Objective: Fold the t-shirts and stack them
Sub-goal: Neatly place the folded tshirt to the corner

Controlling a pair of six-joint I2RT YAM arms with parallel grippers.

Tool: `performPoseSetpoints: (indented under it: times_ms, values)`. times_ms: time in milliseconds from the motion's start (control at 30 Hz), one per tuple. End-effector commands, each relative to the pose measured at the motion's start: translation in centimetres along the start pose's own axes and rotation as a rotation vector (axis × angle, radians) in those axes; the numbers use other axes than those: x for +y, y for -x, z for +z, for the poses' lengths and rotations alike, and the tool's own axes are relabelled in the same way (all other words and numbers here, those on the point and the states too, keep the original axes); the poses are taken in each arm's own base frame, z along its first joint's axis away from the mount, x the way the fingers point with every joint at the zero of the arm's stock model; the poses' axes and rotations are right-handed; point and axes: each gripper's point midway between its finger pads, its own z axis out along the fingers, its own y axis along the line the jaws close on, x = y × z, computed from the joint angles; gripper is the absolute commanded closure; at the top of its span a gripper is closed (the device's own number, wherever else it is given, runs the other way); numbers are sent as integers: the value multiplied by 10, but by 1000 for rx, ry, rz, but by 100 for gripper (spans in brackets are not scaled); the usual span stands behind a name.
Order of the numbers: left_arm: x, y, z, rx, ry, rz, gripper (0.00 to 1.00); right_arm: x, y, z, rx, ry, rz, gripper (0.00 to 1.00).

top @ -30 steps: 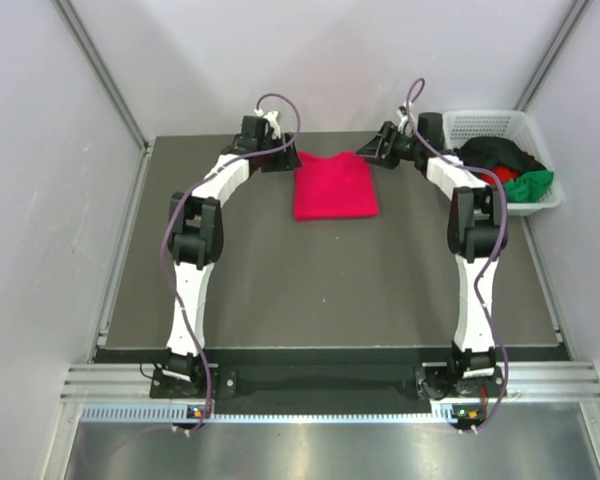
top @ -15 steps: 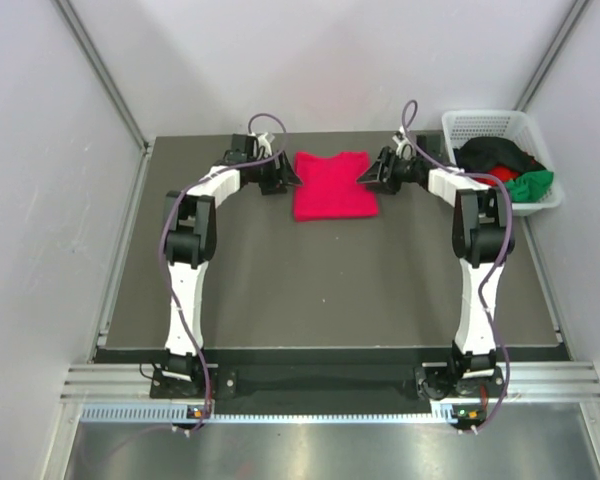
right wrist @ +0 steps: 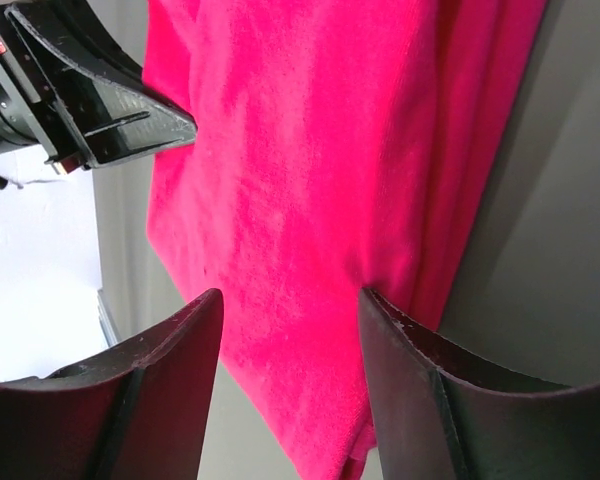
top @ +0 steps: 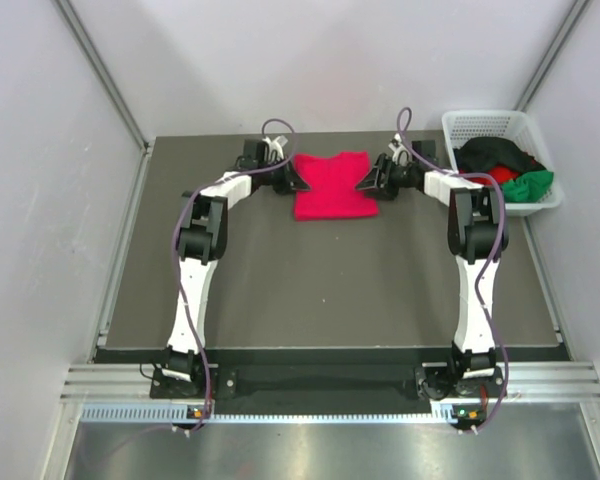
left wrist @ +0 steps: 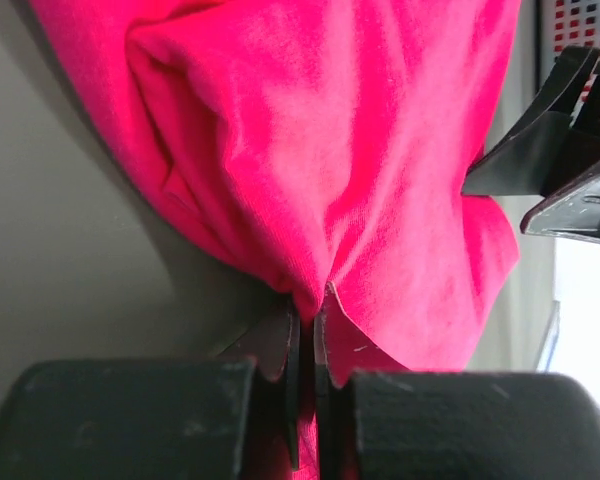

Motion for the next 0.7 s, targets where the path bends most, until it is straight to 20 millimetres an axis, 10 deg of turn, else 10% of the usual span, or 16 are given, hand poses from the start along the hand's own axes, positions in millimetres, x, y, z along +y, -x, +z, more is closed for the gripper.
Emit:
performPoseSetpoints:
  times_ms: [0,233,667]
  values:
    - [36,-26,4,63,148,20,100,16,11,-2,-13,23,-83,43]
    - [22,-1,-78,78,284,210,100,68,35,-63,-97,61,-190,43]
    - [126,63,-242,87,773,414,100,72,34,-99,-129,45,-220,43]
